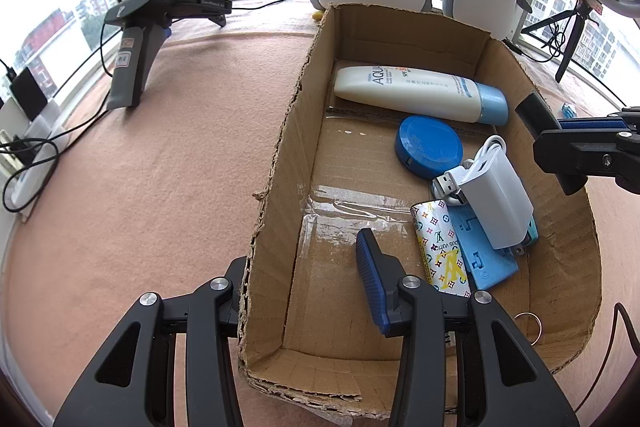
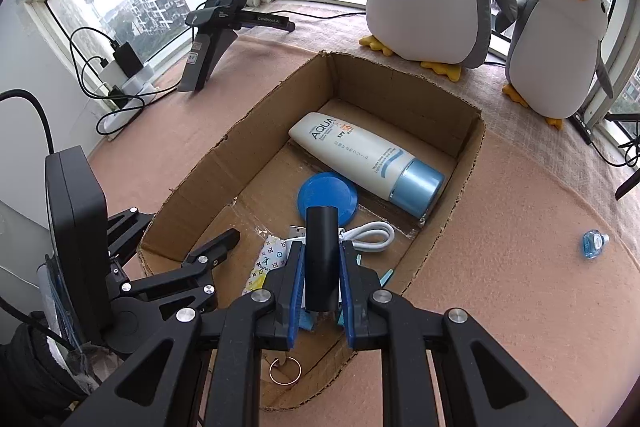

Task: Organize rigid objects
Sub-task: 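Carry the black cylinder with the right tool into the box and release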

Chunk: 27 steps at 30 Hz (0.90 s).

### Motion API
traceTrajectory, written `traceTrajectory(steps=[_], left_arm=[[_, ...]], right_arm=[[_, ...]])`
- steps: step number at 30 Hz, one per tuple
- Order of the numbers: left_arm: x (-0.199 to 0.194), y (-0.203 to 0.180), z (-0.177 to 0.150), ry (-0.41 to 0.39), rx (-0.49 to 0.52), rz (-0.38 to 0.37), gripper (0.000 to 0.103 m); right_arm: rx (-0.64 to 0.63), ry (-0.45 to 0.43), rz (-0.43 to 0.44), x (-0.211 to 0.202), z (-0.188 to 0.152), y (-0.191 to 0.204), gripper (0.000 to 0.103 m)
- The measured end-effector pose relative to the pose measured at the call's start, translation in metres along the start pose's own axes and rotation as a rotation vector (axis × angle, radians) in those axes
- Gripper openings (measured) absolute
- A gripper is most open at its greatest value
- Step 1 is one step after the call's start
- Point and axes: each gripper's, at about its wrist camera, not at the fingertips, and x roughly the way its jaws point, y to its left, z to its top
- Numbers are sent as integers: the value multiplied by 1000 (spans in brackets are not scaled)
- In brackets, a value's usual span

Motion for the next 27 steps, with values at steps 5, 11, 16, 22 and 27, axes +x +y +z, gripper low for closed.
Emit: traceTrajectory(steps=[5,11,16,22,27], left_arm=[[0,0,0,0,0,0,42],[0,0,0,0,0,0,42],[0,0,0,0,-1,-1,42],[0,0,0,0,1,1,42],[0,0,0,-1,1,2,42]], right_arm=[[-31,-3,1,-1,0,5,28],[-34,-37,-21,-7,1,5,60],[-35,-41,-38,-7,2,4,66],[-15,-57,-47,-11,2,-2,66],[53,-82,-61,-19,0,-23,66]])
